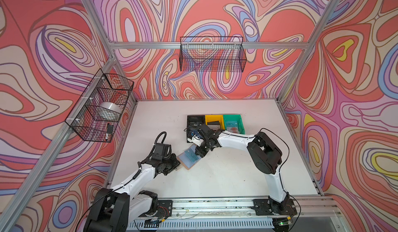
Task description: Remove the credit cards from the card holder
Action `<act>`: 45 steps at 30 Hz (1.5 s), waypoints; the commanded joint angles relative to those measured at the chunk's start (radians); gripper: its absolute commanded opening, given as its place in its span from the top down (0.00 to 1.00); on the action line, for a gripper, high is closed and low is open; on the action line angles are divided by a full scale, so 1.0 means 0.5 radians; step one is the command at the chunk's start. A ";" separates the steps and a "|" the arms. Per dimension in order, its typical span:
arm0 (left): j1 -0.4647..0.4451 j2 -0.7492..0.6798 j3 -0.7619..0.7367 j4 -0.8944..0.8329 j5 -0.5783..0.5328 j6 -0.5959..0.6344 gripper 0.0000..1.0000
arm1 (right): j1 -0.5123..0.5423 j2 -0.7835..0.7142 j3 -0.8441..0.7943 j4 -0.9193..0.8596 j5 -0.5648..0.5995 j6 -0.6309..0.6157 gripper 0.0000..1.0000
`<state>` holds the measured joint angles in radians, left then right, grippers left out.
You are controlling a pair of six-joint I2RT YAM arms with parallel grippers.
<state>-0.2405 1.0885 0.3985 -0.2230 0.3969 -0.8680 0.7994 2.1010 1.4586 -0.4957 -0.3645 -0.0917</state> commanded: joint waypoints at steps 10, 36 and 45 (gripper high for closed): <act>0.006 0.138 -0.026 0.553 0.317 -0.193 0.82 | 0.008 0.024 0.048 -0.055 -0.002 -0.028 0.92; -0.027 0.500 -0.034 0.910 0.362 -0.242 0.87 | 0.007 0.033 0.044 -0.073 0.020 -0.028 0.91; -0.034 0.506 -0.038 0.921 0.352 -0.246 0.88 | 0.006 0.026 0.029 -0.068 0.026 -0.029 0.91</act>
<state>-0.2501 1.3384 0.3790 0.2173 0.5697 -0.9806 0.7998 2.1021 1.4685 -0.5213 -0.3595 -0.0959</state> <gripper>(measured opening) 0.117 0.087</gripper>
